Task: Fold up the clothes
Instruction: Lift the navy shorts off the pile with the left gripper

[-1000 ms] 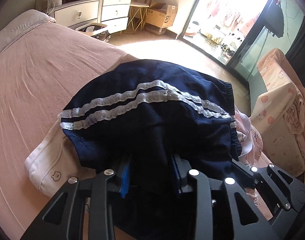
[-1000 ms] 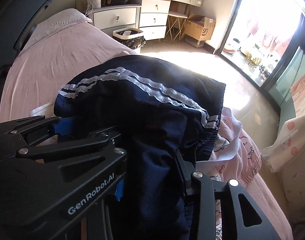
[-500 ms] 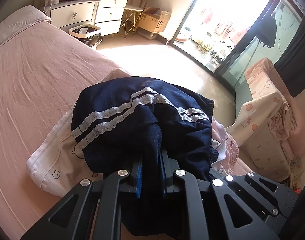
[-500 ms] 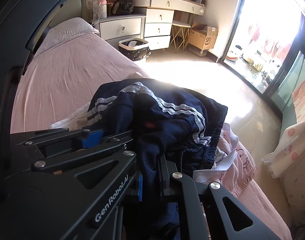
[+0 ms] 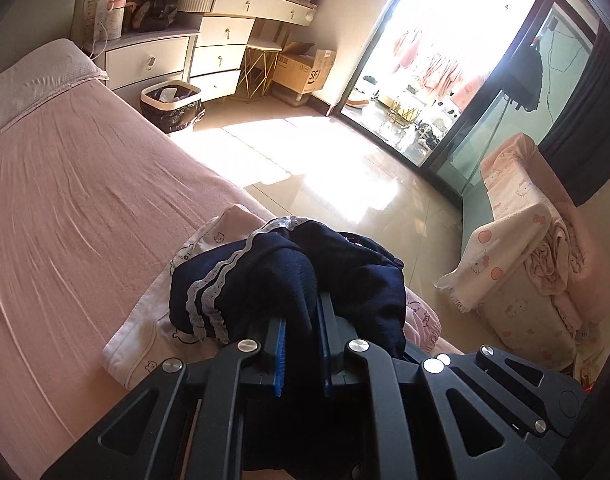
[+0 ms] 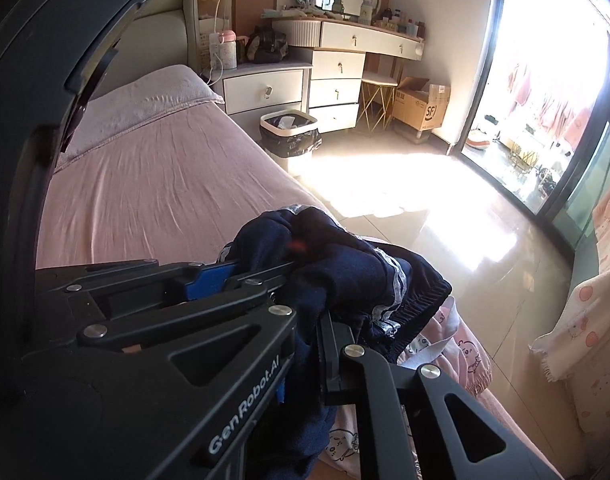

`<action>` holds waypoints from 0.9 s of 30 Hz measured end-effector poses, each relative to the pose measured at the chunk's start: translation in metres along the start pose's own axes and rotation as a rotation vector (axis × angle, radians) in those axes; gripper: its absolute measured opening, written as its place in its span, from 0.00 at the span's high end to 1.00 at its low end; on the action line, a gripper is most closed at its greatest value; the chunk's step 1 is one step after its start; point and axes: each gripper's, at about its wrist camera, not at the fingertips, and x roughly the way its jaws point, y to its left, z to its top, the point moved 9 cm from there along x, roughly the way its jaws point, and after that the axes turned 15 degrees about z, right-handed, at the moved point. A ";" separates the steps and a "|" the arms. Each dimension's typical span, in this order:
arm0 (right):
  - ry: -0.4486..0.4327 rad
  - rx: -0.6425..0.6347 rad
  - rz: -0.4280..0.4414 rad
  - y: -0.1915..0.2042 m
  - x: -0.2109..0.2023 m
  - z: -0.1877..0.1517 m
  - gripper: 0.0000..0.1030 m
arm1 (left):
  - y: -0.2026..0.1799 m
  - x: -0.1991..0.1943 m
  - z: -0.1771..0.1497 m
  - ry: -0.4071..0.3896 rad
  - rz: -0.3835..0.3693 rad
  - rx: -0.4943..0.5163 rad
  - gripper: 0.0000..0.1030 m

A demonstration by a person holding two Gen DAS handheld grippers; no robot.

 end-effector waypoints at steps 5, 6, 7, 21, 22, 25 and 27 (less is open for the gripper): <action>-0.024 -0.012 0.005 0.007 -0.021 0.014 0.93 | 0.000 -0.025 0.012 -0.027 0.005 0.005 0.89; -0.029 -0.015 0.005 0.009 -0.025 0.016 0.93 | 0.001 -0.030 0.015 -0.035 0.007 0.003 0.89; -0.036 -0.020 0.006 0.011 -0.029 0.019 0.93 | 0.003 -0.036 0.017 -0.042 0.011 0.002 0.90; -0.127 -0.117 0.083 0.083 -0.074 0.064 0.93 | 0.057 -0.118 0.048 -0.156 0.086 -0.054 0.91; -0.131 -0.126 0.089 0.091 -0.076 0.066 0.93 | 0.063 -0.123 0.049 -0.162 0.091 -0.063 0.91; -0.145 -0.142 0.115 0.115 -0.079 0.074 0.93 | 0.085 -0.140 0.050 -0.180 0.119 -0.082 0.91; -0.149 -0.156 0.133 0.134 -0.081 0.077 0.93 | 0.102 -0.150 0.049 -0.185 0.128 -0.106 0.92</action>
